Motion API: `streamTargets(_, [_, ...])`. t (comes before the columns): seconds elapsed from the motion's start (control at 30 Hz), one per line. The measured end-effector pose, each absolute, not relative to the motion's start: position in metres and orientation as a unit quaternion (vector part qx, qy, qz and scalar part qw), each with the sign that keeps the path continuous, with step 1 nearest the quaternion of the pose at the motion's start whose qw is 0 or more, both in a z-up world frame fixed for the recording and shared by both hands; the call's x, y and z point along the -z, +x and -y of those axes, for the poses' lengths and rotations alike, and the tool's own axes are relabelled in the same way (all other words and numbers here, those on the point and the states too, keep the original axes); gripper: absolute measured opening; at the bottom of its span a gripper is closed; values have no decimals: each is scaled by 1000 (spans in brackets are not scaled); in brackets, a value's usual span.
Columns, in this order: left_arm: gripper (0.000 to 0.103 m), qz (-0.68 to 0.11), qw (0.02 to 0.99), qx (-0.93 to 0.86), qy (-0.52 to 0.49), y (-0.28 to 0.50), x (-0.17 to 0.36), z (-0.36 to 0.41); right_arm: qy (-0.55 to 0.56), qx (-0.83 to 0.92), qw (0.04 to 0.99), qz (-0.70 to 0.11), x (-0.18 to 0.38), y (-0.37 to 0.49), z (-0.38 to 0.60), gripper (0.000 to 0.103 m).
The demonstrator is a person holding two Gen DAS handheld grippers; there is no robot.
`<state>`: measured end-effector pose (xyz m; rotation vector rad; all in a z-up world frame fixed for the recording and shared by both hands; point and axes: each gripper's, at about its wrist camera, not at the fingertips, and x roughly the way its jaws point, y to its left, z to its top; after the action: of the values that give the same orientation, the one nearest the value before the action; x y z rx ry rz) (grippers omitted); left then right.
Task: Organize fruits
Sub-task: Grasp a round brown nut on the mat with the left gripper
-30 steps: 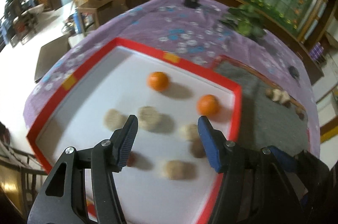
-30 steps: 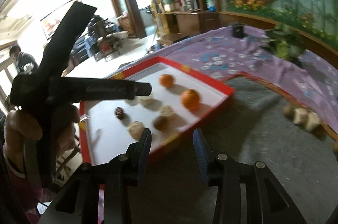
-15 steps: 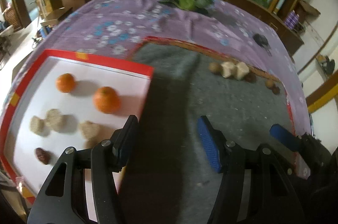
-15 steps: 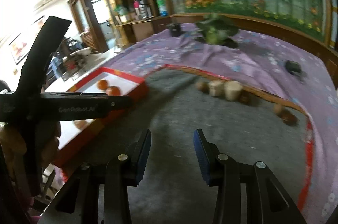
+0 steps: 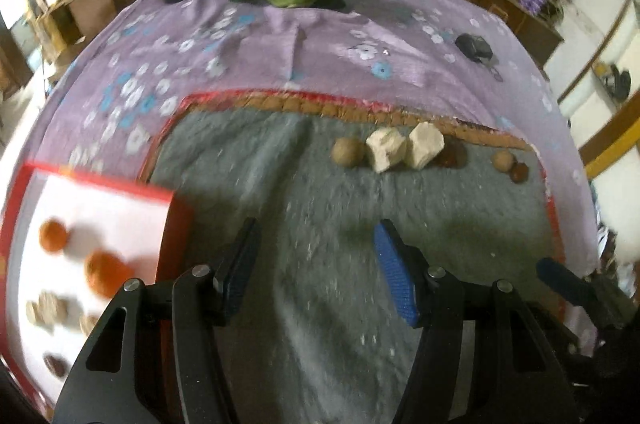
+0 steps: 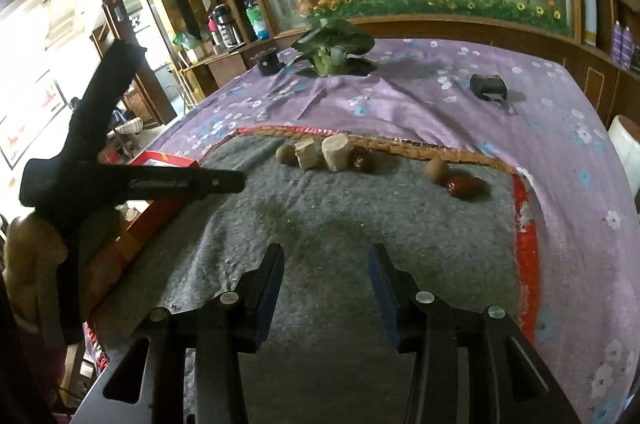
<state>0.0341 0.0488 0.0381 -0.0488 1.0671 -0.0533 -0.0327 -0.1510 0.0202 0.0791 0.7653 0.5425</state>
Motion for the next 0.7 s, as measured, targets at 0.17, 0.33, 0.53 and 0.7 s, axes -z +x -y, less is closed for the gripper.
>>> streamTargets(0.17, [59, -518, 853, 62, 18, 60, -27, -44, 29, -262, 891, -369, -21, -24, 153, 43])
streamTargets(0.33, [59, -505, 858, 74, 63, 75, -20, -37, 32, -262, 890, -371, -20, -12, 158, 43])
streamTargets(0.53, [57, -499, 855, 101, 102, 79, -15, -23, 33, -265, 888, -374, -18, -4, 158, 43])
streamTargets(0.7, [22, -504, 846, 133, 117, 81, -12, -12, 32, -263, 887, -378, -15, -2, 159, 43])
